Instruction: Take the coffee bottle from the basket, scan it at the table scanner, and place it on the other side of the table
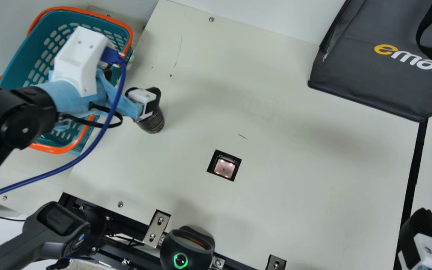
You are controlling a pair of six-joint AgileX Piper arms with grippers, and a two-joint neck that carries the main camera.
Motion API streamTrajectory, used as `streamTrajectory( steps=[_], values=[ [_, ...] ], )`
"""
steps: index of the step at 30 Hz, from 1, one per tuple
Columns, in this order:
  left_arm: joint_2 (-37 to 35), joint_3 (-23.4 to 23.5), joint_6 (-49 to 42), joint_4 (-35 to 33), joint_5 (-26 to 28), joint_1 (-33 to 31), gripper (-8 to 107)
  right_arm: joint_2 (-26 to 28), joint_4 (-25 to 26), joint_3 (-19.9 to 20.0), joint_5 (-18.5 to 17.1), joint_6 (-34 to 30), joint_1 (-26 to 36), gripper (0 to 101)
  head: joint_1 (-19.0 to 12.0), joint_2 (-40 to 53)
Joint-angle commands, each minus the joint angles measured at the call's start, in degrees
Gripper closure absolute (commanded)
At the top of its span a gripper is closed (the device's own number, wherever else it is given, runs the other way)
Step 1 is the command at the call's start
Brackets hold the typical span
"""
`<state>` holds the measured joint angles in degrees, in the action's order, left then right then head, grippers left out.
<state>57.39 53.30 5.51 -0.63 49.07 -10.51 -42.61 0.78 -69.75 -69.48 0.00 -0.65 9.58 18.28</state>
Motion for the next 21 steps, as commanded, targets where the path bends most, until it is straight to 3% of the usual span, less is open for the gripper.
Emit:
streamTrajectory(
  steps=[1,12,21],
  values=[
    [-1.6,0.1,-0.6,-0.8,-0.3,0.6,9,0.0,0.0,0.0,0.0,0.0,0.0,6,-1.7,0.1],
    [-9.5,-0.4,-5.0,-7.5,-0.2,4.5,9,0.0,0.0,0.0,0.0,0.0,0.0,6,-1.7,0.1],
    [-13.0,-2.0,-8.3,-10.9,0.5,7.5,9,0.0,0.0,0.0,0.0,0.0,0.0,6,-1.7,-11.9]
  ],
)
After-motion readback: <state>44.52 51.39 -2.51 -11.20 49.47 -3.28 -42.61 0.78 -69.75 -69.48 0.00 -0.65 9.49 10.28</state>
